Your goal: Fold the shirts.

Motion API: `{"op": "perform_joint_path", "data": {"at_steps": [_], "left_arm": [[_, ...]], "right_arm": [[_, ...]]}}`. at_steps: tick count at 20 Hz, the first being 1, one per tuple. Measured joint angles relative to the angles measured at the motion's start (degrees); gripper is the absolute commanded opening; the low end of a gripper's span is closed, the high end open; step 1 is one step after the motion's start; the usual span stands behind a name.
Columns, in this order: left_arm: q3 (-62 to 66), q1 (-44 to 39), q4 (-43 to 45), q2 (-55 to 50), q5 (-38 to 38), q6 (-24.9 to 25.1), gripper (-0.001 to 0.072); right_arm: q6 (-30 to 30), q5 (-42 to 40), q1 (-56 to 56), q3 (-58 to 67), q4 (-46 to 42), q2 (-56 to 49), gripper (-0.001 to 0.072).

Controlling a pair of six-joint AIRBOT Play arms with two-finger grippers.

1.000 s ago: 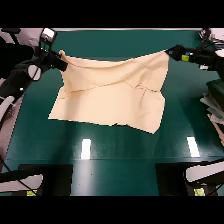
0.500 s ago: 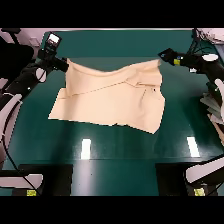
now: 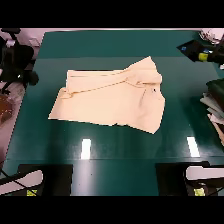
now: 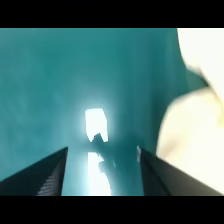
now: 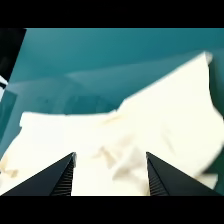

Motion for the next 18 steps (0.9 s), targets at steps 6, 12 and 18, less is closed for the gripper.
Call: {"op": "perform_joint_path", "data": {"at_steps": [6,12,18], "left_arm": [[-4.72,3.91,-5.55,1.44,-17.94,-0.87,0.0514],[-16.11,4.76,-7.78,1.25,-17.99,-3.28,0.0515],[-23.43,5.01,-11.89,0.55,-8.9,-3.98,0.0514]], "right_arm": [[12.98,5.16,-2.21,-14.75,-11.47,14.25,0.0508],[17.11,2.58,-2.62,-28.81,-15.28,28.11,0.0507],[18.01,0.11,-5.01,-38.14,-17.94,37.79,0.0507]]}}
